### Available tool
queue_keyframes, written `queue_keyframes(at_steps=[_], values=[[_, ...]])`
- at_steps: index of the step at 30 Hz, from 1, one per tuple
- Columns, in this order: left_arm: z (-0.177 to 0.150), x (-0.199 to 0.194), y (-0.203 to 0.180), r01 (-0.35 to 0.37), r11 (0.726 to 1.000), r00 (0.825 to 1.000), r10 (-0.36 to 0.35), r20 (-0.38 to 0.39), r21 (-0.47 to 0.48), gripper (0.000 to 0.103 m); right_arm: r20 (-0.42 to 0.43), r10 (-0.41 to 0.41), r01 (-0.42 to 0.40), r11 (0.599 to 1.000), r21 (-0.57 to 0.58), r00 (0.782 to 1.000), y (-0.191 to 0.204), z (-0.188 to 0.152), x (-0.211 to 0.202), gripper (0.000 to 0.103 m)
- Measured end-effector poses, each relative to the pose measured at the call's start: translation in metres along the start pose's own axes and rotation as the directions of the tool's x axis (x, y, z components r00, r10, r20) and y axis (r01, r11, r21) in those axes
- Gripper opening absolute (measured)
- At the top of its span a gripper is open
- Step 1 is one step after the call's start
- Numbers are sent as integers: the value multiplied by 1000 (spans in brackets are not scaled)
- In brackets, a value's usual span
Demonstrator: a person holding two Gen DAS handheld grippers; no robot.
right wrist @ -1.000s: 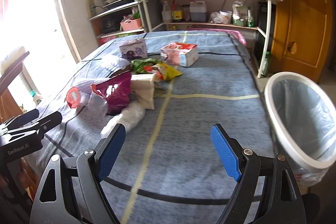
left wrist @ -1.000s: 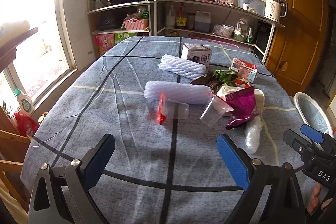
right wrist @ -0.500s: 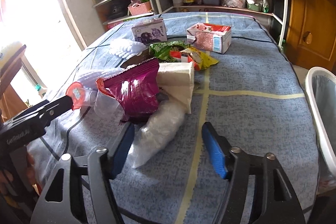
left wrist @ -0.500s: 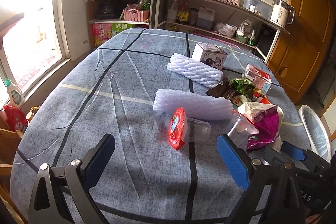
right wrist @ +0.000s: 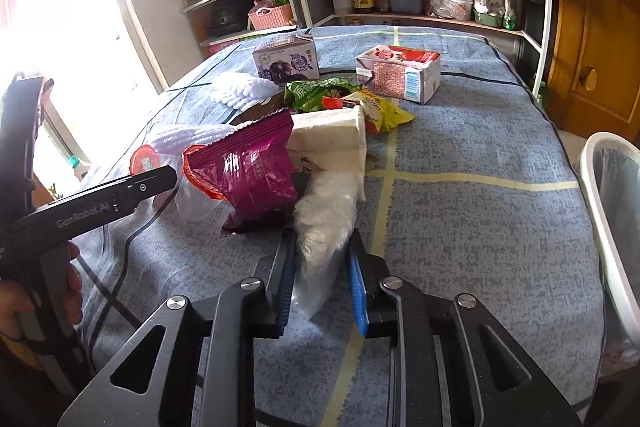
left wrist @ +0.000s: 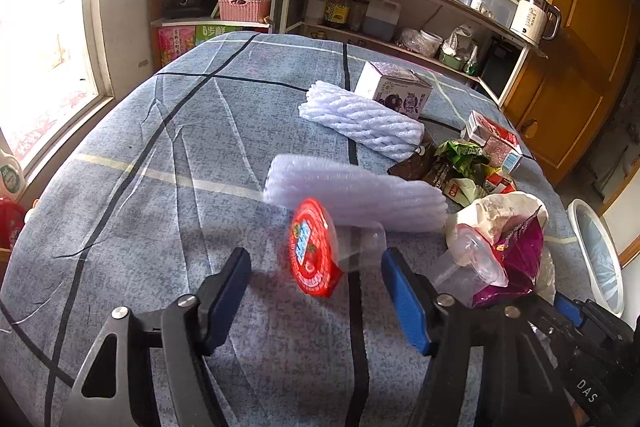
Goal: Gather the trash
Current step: 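Grasp the white plastic bag with the right tool while the left tool grasps the clear red-lidded cup, then carry both items over the white bin and open both tools to drop them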
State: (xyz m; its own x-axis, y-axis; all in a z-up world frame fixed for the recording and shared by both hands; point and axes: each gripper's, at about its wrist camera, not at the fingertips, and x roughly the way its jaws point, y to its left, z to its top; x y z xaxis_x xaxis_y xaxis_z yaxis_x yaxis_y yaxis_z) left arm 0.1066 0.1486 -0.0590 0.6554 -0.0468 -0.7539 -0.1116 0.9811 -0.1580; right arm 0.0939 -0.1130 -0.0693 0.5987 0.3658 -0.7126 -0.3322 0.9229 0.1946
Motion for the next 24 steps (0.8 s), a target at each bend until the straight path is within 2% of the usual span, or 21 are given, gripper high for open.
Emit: queue_keyframes(at_steps=[1,3,6,9,15,24], values=[[0,2,-1,4,1000,1000,-4,-9,5,54,4,-5,6,1000,-4,1000,-1,0,-2,24],[-1,4,-2,-6,1000,1000,6,-11,8,45,16,-23,23,999,-23,1000,0,0,-6,24],[-2,3,-3,-4,1000,1000,4,-12,10,25,37,-44,45,998,-40,998,-1,-1,-13,24],[-5,2,-5,-13,1000,1000,13,-10,16,16,56,-56,59,997,-53,997,0,-1,-19,24],[-11,-4,-2,-16,1000,1000,16,1,9,7,75,-59,62,997,-38,995,-9,-2,-28,24],[-24,-30,-14,17,999,999,-19,44,30,5,103,-60,64,997,-34,993,-14,-5,-39,24]])
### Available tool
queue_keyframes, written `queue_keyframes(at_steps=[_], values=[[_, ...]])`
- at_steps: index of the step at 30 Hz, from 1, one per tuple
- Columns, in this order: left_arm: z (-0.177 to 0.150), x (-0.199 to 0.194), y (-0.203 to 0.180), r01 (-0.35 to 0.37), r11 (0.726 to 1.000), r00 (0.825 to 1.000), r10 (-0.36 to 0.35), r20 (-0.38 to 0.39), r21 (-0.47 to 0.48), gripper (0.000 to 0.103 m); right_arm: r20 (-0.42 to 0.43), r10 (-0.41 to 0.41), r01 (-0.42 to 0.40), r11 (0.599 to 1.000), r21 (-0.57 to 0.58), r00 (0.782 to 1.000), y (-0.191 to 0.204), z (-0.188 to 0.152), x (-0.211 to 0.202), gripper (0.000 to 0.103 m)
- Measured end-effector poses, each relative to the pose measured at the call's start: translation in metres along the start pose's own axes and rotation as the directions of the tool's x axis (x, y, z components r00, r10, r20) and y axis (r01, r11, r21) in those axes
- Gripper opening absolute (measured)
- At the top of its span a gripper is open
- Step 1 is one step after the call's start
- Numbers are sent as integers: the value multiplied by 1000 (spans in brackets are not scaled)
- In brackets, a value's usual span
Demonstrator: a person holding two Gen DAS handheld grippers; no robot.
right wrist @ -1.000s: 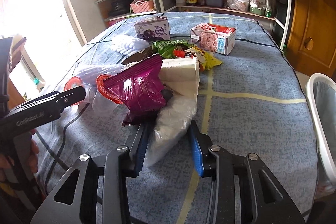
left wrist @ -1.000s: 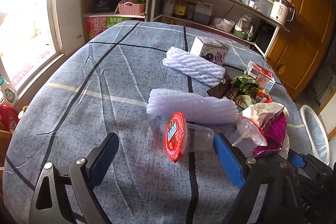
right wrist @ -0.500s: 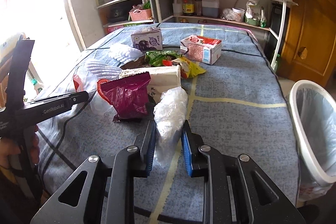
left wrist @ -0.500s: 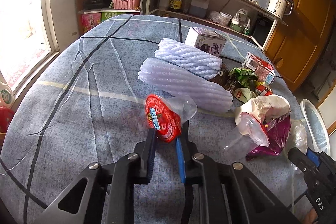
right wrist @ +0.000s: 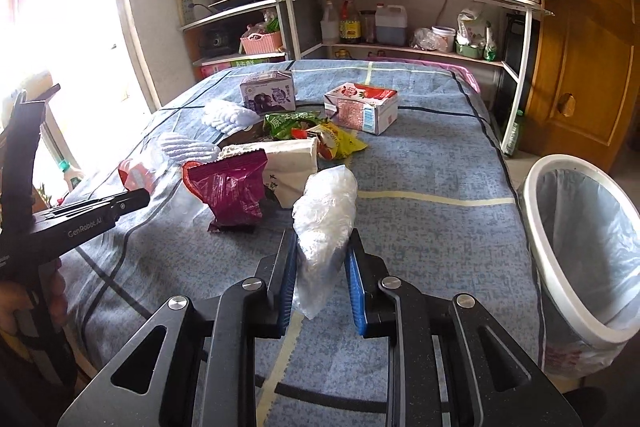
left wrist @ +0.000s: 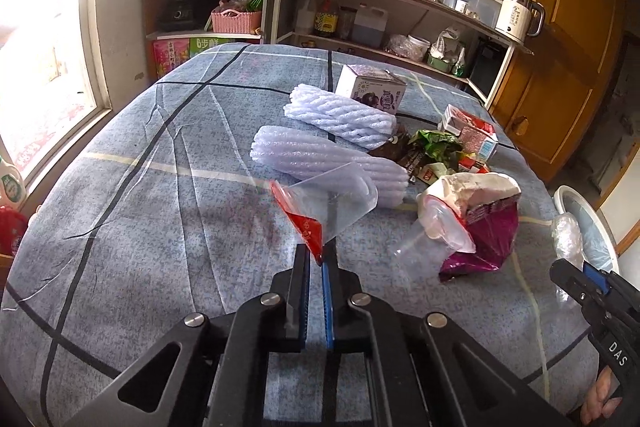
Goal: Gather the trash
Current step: 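Carry both items over the white bin and open both tools to drop them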
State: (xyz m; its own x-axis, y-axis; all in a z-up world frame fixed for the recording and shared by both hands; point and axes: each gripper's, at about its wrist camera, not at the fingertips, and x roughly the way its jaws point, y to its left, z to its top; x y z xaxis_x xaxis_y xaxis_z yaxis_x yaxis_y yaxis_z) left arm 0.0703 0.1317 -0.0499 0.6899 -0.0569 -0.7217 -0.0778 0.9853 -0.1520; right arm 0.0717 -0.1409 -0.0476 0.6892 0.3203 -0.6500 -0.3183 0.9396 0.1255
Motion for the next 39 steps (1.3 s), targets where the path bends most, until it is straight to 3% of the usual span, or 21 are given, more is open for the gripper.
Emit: queue_keyframes(at_steps=[7,21,28,39], values=[[-5,-25,-20,61,997,998,-63,28,46,5,18,8,-8,1000,10,1000,-8,-3,-13,24],[-1,-47,-54,102,987,992,-110,60,123,5,61,17,-20,999,37,998,-21,-2,-33,24],[10,-52,-92,160,969,982,-176,75,188,5,105,-38,31,997,70,994,-47,2,-56,24],[24,-42,-183,269,914,954,-296,46,303,5,140,-186,163,974,160,973,-120,6,-94,24]])
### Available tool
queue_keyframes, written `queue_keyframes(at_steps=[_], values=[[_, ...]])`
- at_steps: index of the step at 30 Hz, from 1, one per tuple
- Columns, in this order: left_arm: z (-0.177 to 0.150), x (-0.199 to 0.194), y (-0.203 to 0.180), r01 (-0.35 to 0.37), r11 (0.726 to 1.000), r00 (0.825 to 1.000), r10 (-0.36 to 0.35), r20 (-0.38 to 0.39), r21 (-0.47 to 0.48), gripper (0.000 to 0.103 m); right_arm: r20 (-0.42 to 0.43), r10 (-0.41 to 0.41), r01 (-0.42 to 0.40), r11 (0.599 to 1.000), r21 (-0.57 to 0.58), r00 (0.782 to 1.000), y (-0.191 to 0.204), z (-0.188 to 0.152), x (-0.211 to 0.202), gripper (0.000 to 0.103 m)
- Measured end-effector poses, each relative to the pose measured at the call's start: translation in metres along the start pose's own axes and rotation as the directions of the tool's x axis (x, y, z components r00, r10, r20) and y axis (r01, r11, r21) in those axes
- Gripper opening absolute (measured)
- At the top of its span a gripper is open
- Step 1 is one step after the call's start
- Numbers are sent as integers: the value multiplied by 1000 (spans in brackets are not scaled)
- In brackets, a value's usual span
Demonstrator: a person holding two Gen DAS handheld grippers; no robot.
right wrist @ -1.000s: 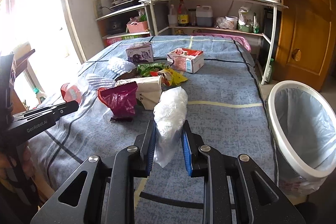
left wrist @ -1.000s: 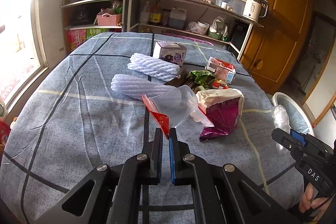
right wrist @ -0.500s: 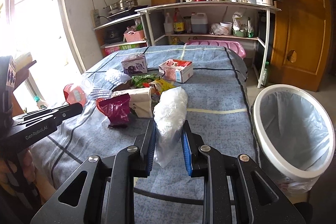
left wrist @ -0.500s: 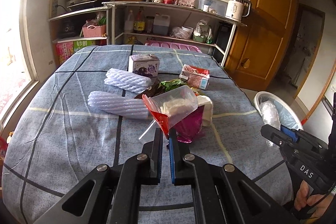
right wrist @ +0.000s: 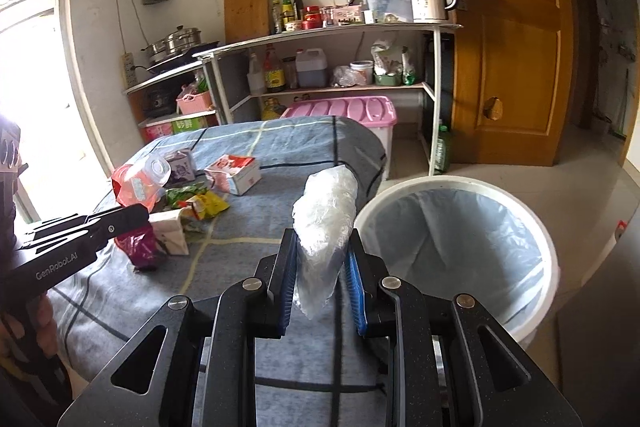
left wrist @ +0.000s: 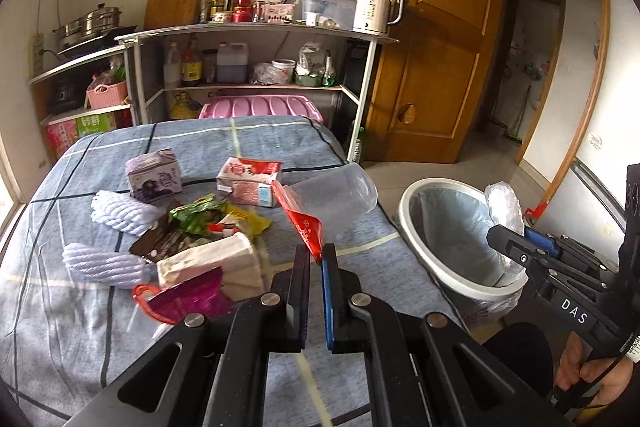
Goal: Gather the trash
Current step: 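Carry both items over the white bin and open both tools to drop them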
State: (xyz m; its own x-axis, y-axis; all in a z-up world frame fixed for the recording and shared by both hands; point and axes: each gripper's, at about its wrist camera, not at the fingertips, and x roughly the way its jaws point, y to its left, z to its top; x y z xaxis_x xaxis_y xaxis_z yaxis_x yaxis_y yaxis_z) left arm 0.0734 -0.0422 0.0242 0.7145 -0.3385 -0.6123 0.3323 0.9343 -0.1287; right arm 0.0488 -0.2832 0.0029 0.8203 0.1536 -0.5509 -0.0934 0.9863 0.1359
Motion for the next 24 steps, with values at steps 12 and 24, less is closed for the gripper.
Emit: queue_keyframes(at_steps=[12,24], values=[[17,61,-92,151,983,987,-145,-71,100,6,-34,-147,149,987,56,989,-89,3,2,24],[11,122,-153,209,964,968,-180,-173,165,6,-143,-190,202,976,76,971,-139,-12,35,24]])
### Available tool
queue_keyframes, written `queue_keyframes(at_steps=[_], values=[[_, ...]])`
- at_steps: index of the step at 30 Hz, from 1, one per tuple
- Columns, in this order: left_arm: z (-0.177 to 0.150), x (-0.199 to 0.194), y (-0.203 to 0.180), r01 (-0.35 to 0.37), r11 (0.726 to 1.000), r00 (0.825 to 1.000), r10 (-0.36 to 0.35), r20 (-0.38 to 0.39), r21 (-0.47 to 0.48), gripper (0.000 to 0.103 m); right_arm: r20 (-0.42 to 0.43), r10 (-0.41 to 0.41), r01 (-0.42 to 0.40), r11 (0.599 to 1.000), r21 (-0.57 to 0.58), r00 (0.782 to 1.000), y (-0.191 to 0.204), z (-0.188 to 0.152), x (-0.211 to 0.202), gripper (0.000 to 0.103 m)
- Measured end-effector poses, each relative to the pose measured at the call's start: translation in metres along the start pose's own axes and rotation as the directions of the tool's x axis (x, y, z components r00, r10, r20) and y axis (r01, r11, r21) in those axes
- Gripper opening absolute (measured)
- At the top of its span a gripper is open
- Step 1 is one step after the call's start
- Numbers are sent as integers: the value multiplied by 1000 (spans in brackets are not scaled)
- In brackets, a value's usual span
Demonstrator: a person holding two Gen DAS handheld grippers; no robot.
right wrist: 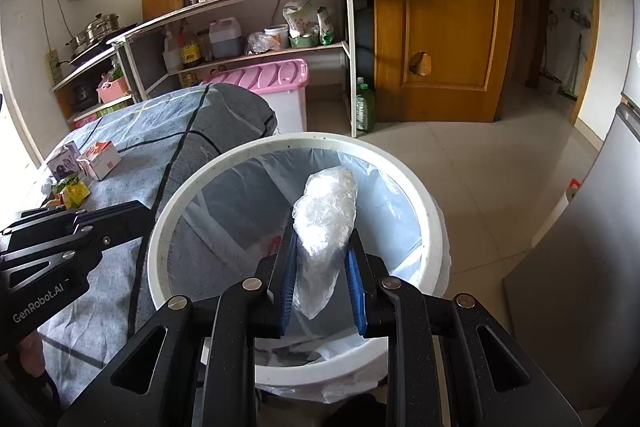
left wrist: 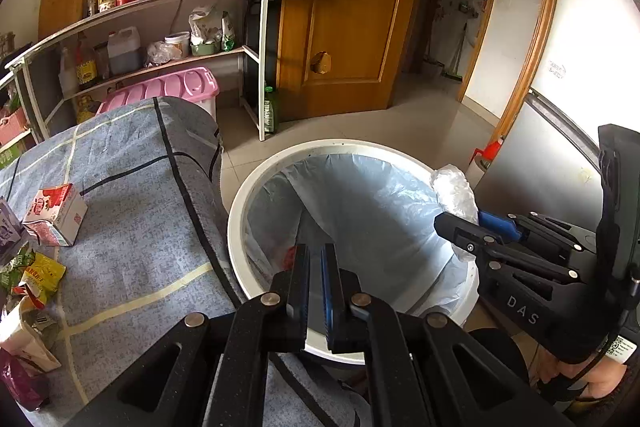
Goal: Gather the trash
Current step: 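Carry both items over the white bin and open both tools to drop them, then move both open tools back over the table trash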
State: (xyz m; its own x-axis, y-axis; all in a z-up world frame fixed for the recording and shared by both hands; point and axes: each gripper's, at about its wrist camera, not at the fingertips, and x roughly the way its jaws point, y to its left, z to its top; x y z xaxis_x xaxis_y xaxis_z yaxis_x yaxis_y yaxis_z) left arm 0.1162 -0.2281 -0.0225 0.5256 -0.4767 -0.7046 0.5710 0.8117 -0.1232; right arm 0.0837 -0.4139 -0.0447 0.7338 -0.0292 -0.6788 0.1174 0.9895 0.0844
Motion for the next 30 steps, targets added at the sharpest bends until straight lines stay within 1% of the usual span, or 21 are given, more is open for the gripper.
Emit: queue_keyframes(at_steps=[4,5,6,7,8,9,10,16,19,23,24,27,30], values=[[1,10,1,-5,1000,1000,4,-21,-20,7,-66,5,-5,1000,-7,998,-2,1,18,25],[1,11,2,-12,1000,1000,11,-25,-24,7,-74,10,-12,1000,-18,997,-1,1,20,30],[1,11,3,-14,1000,1000,14,-26,-26,10,-85,20,-22,999,-28,996,0,1,23,44],[1,11,5,-18,999,1000,17,-26,-29,15,-92,27,-31,999,-33,995,1,1,24,53],[2,10,8,-26,999,999,25,-28,-37,19,-91,28,-31,999,-31,995,1,1,25,64],[2,9,9,-29,999,999,28,-27,-41,23,-85,28,-31,999,-26,996,0,1,24,64],[2,7,11,-29,999,999,28,-23,-45,26,-75,30,-31,999,-21,997,-1,0,23,64],[0,-6,18,-38,998,999,38,0,-59,26,-42,10,-10,1000,-2,999,0,2,12,65],[0,-15,24,-50,996,999,51,13,-76,26,-27,11,-11,1000,-1,1000,5,4,4,64],[-4,-31,31,-57,994,998,60,33,-89,27,-14,33,-34,999,-9,999,16,5,-5,64],[-5,-35,33,-61,994,997,65,37,-93,29,-8,37,-37,999,-15,999,20,5,-8,64],[-10,-51,42,-77,991,995,84,60,-112,40,8,56,-56,998,-26,998,31,6,-15,65],[-18,-66,55,-91,987,992,102,77,-135,41,20,83,-82,996,-31,996,44,5,-20,65]])
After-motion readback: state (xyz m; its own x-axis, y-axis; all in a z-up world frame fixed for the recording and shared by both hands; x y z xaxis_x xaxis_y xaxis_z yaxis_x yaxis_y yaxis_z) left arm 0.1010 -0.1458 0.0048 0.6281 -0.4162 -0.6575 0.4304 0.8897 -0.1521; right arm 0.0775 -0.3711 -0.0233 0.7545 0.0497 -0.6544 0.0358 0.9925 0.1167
